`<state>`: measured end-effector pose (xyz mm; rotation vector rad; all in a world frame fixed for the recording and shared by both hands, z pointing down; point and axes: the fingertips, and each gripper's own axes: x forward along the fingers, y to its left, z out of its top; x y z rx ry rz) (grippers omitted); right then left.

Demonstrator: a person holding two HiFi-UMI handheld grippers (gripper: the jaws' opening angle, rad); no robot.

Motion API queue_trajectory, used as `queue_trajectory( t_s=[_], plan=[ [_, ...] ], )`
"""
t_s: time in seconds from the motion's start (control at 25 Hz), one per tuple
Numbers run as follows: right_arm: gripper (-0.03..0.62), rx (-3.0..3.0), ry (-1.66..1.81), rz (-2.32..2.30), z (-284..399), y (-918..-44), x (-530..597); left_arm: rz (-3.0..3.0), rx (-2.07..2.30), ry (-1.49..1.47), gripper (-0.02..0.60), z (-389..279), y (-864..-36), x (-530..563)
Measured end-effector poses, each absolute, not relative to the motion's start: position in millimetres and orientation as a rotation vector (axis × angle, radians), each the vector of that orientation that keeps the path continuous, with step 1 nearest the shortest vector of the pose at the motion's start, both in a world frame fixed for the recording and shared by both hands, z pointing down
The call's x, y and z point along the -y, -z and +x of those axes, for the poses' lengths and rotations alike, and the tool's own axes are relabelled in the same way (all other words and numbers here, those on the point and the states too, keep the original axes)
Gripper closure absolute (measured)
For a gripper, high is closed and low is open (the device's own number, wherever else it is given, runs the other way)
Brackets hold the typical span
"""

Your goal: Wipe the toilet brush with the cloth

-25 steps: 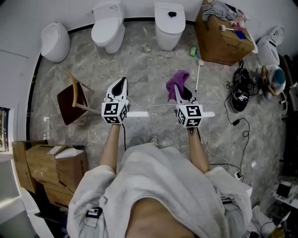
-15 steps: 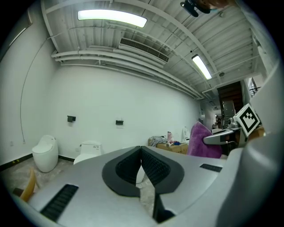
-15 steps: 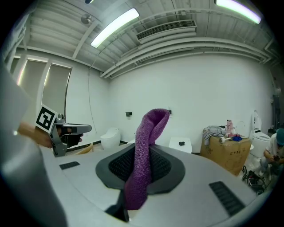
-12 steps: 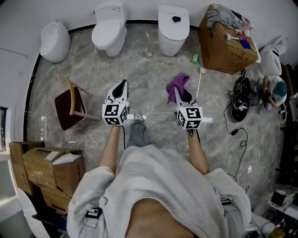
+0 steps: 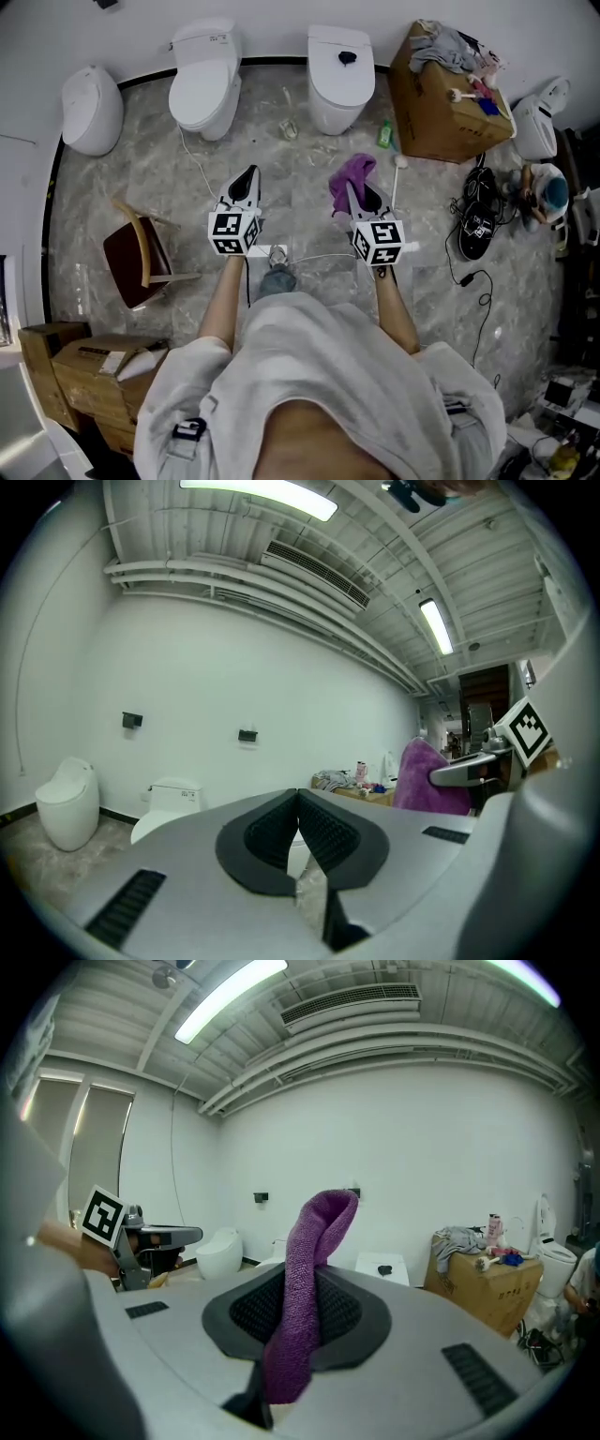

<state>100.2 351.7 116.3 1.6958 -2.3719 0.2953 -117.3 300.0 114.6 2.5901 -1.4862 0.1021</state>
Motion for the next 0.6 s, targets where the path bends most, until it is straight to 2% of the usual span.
queue_trajectory(
  t_s=[0.32,0.6],
  plan=[
    [0.519,2.361,-0.300,1.728,73.8,-108.3,-254.3,2.611,1.443,-0.094,0.563,-141.1,-112.1,-198.3],
    [0.519,2.333,-0.325,1.713,61.3,-121.2,-213.0,2.613,1.389,-0.086,0.563,-140.3,-122.4,-142.4]
  ],
)
